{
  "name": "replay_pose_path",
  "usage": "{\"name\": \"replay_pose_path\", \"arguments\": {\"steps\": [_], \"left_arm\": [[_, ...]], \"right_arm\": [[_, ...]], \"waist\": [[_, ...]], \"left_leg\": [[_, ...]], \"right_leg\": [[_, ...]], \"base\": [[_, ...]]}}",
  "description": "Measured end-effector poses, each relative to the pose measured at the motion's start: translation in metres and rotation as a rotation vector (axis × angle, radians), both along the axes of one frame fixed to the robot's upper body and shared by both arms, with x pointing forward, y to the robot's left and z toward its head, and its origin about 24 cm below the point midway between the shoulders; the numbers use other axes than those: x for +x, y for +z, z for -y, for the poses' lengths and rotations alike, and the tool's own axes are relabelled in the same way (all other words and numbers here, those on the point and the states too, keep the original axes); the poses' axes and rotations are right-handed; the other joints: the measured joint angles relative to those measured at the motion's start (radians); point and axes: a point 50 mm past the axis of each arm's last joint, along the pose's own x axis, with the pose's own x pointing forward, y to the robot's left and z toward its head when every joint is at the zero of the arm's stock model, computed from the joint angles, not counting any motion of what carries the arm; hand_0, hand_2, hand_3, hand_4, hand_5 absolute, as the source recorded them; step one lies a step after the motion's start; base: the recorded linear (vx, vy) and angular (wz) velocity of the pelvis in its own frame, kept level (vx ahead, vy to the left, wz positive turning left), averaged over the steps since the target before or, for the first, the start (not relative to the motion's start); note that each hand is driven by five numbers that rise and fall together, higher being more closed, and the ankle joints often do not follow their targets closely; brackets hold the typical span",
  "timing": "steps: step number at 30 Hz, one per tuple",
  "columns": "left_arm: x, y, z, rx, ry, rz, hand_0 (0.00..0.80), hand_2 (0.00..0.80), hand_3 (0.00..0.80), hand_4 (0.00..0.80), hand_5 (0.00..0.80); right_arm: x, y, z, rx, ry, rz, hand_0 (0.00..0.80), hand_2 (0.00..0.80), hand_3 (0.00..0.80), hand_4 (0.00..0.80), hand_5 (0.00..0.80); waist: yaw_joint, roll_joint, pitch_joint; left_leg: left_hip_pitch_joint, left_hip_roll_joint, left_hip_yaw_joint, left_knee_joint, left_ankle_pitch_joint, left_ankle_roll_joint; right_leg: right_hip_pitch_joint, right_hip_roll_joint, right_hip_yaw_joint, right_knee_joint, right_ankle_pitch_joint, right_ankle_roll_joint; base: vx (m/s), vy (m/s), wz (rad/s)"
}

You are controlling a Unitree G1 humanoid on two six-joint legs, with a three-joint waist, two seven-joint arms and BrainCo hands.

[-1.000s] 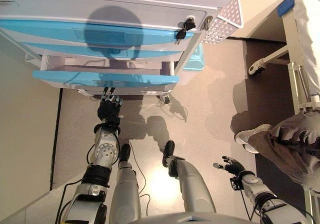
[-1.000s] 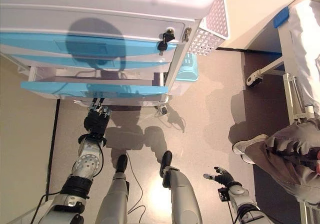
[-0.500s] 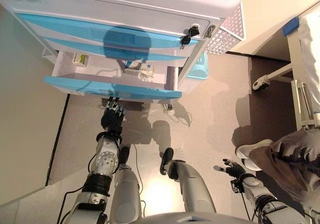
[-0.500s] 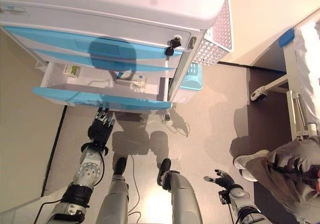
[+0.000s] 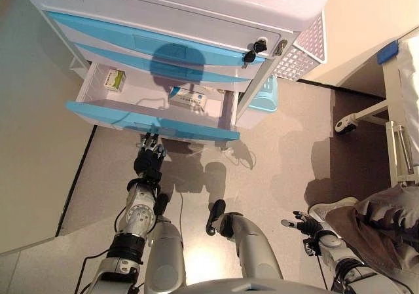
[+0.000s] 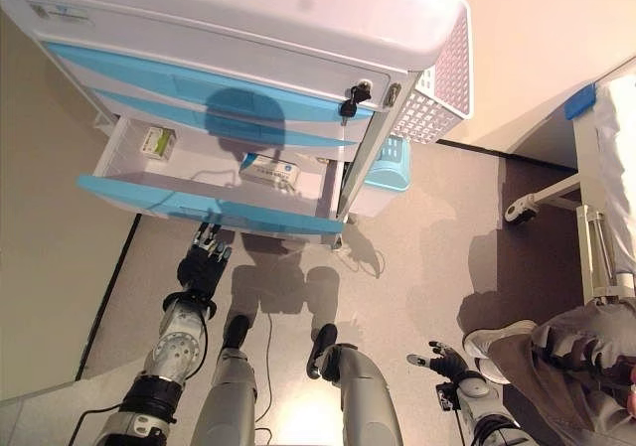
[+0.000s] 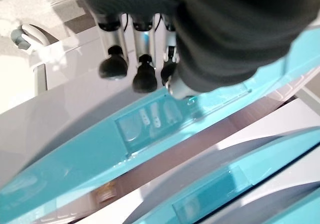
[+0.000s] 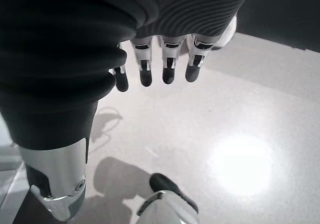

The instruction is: Open the drawer and pick up the medicine

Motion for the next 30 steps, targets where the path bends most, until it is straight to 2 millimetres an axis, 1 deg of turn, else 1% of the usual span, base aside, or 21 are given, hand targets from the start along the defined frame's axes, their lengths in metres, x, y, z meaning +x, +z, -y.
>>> {"name": "replay_pose_path", "arguments": {"steps": [5,7,10,15,21,26,30], "left_arm": [[-0.006,-0.002,-0.001,0.032,-0.008,-0.005,0.800,0.800,0.800,0.800,0.800],[-0.008,-0.003,0.002,0.030,-0.027,-0.004,0.800,0.800,0.800,0.800,0.800],[-0.013,-0.007,0.002,0.031,-0.044,-0.008,0.800,0.800,0.800,0.800,0.800],[-0.020,-0.009,0.005,0.032,-0.074,-0.007,0.800,0.800,0.800,0.800,0.800],[-0.028,-0.010,0.005,0.032,-0.094,-0.006,0.800,0.800,0.800,0.800,0.800],[-0.028,-0.010,0.009,0.036,-0.129,-0.002,0.800,0.800,0.800,0.800,0.800],[-0.033,-0.010,0.010,0.059,-0.168,-0.010,0.800,0.800,0.800,0.800,0.800]], "right_arm": [[-0.001,0.000,0.000,-0.006,0.007,-0.005,0.000,0.000,0.000,0.000,0.000],[-0.004,-0.002,0.000,-0.010,0.010,-0.016,0.000,0.000,0.000,0.000,0.000],[-0.005,-0.002,0.001,-0.010,0.009,-0.019,0.000,0.000,0.000,0.000,0.000],[-0.005,-0.002,0.001,-0.010,0.006,-0.018,0.000,0.000,0.000,0.000,0.000],[-0.004,-0.001,0.003,-0.007,-0.011,-0.009,0.000,0.000,0.000,0.000,0.000],[-0.005,-0.002,0.003,-0.007,-0.012,-0.012,0.000,0.000,0.000,0.000,0.000],[-0.004,-0.001,0.003,-0.007,-0.011,-0.007,0.000,0.000,0.000,0.000,0.000]], "waist": [[0.007,0.000,0.019],[0.026,0.001,0.025],[0.032,0.002,0.026],[0.056,0.001,0.038],[0.060,-0.001,0.043],[0.080,-0.002,0.044],[0.095,-0.005,0.050]], "left_leg": [[0.012,0.001,-0.011,0.007,-0.001,0.001],[0.012,0.001,-0.013,0.008,-0.001,0.001],[0.011,0.001,-0.013,0.008,-0.004,0.005],[0.010,0.001,-0.018,0.008,-0.005,0.004],[0.007,-0.004,-0.041,0.011,-0.008,-0.001],[-0.003,-0.004,-0.043,0.021,-0.005,-0.006],[-0.007,-0.009,-0.043,0.027,-0.005,-0.007]], "right_leg": [[0.019,0.000,-0.012,0.004,-0.007,-0.006],[0.019,-0.001,-0.013,0.007,-0.009,-0.009],[0.022,-0.005,-0.022,0.014,-0.014,-0.012],[0.024,-0.004,-0.031,0.018,-0.016,-0.010],[0.031,-0.011,-0.040,0.028,-0.032,-0.011],[0.031,-0.013,-0.051,0.032,-0.042,-0.013],[0.033,-0.016,-0.061,0.042,-0.053,-0.008]], "base": [[-0.018,-0.023,0.06],[-0.018,-0.020,0.05],[-0.005,-0.032,0.10],[0.005,-0.021,0.03],[0.015,-0.030,0.13],[0.019,-0.023,0.08],[0.013,-0.027,0.10]]}}
